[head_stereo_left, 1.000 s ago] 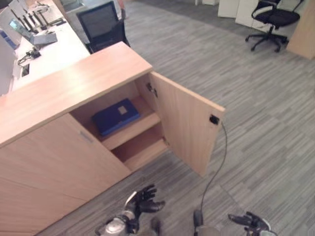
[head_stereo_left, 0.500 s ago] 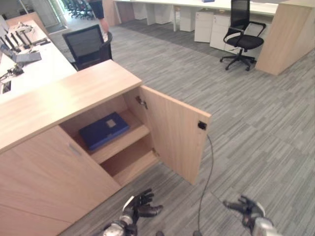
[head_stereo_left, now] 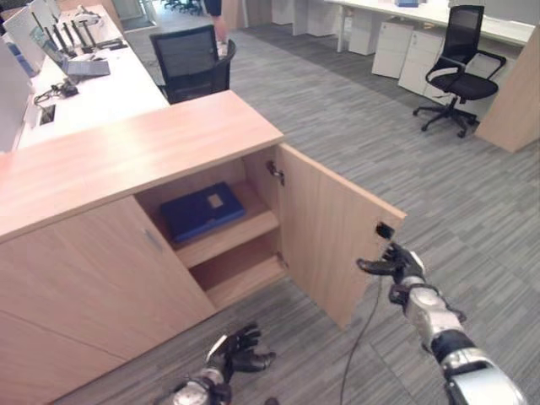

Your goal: Put the empty folder in the office cabinet

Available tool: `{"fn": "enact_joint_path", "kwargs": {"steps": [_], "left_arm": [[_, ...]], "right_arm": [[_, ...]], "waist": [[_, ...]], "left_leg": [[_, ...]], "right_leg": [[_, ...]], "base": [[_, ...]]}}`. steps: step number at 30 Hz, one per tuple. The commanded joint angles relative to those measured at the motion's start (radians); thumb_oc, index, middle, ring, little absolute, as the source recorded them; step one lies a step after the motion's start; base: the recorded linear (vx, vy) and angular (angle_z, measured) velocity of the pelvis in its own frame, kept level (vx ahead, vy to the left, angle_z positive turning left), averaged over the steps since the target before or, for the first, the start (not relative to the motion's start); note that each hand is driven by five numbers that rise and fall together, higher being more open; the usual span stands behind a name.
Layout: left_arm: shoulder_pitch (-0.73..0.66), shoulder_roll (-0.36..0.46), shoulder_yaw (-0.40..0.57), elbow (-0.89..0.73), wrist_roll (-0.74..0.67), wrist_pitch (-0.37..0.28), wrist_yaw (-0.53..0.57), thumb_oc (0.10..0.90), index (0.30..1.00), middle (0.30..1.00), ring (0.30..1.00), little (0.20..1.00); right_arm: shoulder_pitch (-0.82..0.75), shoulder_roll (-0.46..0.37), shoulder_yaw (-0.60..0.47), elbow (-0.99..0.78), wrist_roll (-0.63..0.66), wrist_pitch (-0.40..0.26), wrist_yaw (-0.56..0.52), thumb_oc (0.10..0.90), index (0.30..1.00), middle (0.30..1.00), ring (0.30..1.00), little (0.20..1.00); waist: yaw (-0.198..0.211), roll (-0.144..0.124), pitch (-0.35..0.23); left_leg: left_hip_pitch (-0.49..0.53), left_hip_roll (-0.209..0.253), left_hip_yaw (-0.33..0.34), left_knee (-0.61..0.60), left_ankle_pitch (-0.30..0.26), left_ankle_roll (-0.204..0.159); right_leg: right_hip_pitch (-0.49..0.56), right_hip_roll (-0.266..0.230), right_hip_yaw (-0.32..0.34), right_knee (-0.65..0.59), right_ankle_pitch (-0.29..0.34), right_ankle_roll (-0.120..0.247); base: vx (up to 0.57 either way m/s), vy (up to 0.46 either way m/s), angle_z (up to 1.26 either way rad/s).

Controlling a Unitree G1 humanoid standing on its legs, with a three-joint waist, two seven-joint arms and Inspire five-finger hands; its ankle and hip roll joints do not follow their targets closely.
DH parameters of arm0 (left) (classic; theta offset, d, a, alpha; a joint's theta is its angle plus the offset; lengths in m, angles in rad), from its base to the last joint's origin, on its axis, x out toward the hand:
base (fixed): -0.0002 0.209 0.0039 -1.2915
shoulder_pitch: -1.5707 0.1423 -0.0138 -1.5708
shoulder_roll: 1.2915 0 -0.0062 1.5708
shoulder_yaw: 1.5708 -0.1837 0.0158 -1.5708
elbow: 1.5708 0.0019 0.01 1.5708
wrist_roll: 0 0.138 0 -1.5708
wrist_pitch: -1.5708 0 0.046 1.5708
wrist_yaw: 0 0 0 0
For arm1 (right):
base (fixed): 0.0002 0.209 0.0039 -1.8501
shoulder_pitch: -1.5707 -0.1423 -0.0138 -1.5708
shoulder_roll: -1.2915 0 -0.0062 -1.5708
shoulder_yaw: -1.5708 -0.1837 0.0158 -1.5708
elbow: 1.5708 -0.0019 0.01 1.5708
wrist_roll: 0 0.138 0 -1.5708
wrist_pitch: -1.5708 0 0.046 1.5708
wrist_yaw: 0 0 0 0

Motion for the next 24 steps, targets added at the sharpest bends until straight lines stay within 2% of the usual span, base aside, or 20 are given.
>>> {"fn": "enact_joint_path", "kwargs": {"steps": [1,9,14,16,17,19,22,24], "left_arm": [[-0.056,0.046,-0.007,-0.033,-0.006,-0.071,0.006,0.800,0.900,0.900,0.900,0.900],[-0.046,0.048,0.007,-0.029,0.003,-0.071,0.014,0.800,0.900,0.900,0.900,0.900],[-0.039,0.047,0.030,-0.024,0.010,-0.072,0.021,0.800,0.900,0.900,0.900,0.900],[-0.034,0.043,0.068,-0.027,0.013,-0.072,0.033,0.800,0.900,0.900,0.900,0.900],[-0.033,0.043,0.068,-0.027,0.014,-0.072,0.033,0.800,0.900,0.900,0.900,0.900],[-0.032,0.038,0.100,-0.020,0.014,-0.075,0.043,0.800,0.900,0.900,0.900,0.900],[-0.041,0.034,0.114,-0.017,0.014,-0.075,0.049,0.800,0.900,0.900,0.900,0.900],[-0.047,0.028,0.117,-0.009,0.017,-0.076,0.052,0.800,0.900,0.900,0.900,0.900]], "right_arm": [[-0.072,-0.020,-0.001,-0.073,0.023,-0.088,0.025,0.800,0.900,0.900,0.900,0.900],[-0.072,0.016,0.030,-0.139,0.035,-0.090,0.034,0.800,0.900,0.900,0.900,0.900],[-0.038,0.033,0.043,-0.237,0.047,-0.091,0.056,0.800,0.900,0.900,0.900,0.900],[0.055,0.047,0.058,-0.380,0.038,-0.089,0.095,0.800,0.900,0.900,0.900,0.900],[0.057,0.047,0.057,-0.383,0.038,-0.088,0.094,0.800,0.900,0.900,0.900,0.900],[0.143,0.051,0.055,-0.485,0.018,-0.088,0.123,0.800,0.900,0.900,0.900,0.900],[0.197,0.053,0.058,-0.540,0.015,-0.089,0.142,0.800,0.900,0.900,0.900,0.900],[0.228,0.050,0.053,-0.564,0.013,-0.100,0.146,0.800,0.900,0.900,0.900,0.900]], "waist": [[0.021,-0.049,-0.032],[0.042,-0.049,-0.028],[0.057,-0.047,-0.024],[0.063,-0.044,-0.013],[0.062,-0.044,-0.015],[0.071,-0.040,0.005],[0.079,-0.041,0.020],[0.089,-0.039,0.040]], "left_leg": [[0.043,0.005,-0.016,-0.001,-0.134,-0.041],[0.033,0.001,-0.043,-0.001,-0.130,-0.043],[0.030,0.000,-0.066,-0.001,-0.126,-0.047],[0.018,0.001,-0.083,-0.001,-0.118,-0.053],[0.018,0.001,-0.085,-0.001,-0.118,-0.053],[-0.007,0.002,-0.100,-0.001,-0.099,-0.065],[-0.059,-0.006,-0.132,0.017,-0.090,-0.080],[-0.113,-0.004,-0.110,0.067,-0.086,-0.091]], "right_leg": [[0.023,-0.061,-0.005,0.007,-0.095,0.109],[0.026,-0.064,-0.021,0.007,-0.101,0.106],[0.033,-0.066,-0.044,0.007,-0.105,0.102],[0.030,-0.066,-0.064,0.009,-0.108,0.100],[0.030,-0.066,-0.065,0.009,-0.108,0.100],[0.020,-0.070,-0.101,0.012,-0.111,0.101],[0.002,-0.079,-0.142,0.012,-0.111,0.100],[0.000,-0.099,-0.191,0.009,-0.113,0.100]], "base": [[0.00,0.000,0.00],[0.01,-0.003,0.08],[0.03,-0.021,0.15],[0.02,-0.043,0.12],[0.02,-0.046,0.22],[-0.02,-0.030,0.24],[-0.09,-0.037,0.34],[-0.08,0.053,0.59]]}}
